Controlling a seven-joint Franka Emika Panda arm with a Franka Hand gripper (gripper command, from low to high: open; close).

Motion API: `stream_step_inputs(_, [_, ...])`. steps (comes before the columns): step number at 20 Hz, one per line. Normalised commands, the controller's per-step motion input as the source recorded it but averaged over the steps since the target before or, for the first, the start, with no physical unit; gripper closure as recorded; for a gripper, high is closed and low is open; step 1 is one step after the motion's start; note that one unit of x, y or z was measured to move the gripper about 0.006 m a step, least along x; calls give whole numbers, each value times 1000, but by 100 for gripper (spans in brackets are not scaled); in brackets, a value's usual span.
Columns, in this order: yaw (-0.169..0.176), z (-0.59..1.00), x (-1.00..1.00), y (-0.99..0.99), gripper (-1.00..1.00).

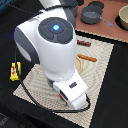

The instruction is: Interact with the objects in diverse but meaningful ways.

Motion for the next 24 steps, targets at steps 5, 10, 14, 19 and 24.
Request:
stream_step_inputs(5, [6, 46, 584, 39, -100])
stream_step_inputs(10, [0, 13, 615, 58, -100])
stream_step_inputs(14, [0, 45, 666, 134, -100])
stream_step_inputs(19, [0, 9, 574, 94, -100])
stream_step_inputs(24, [0, 0, 485, 14, 100])
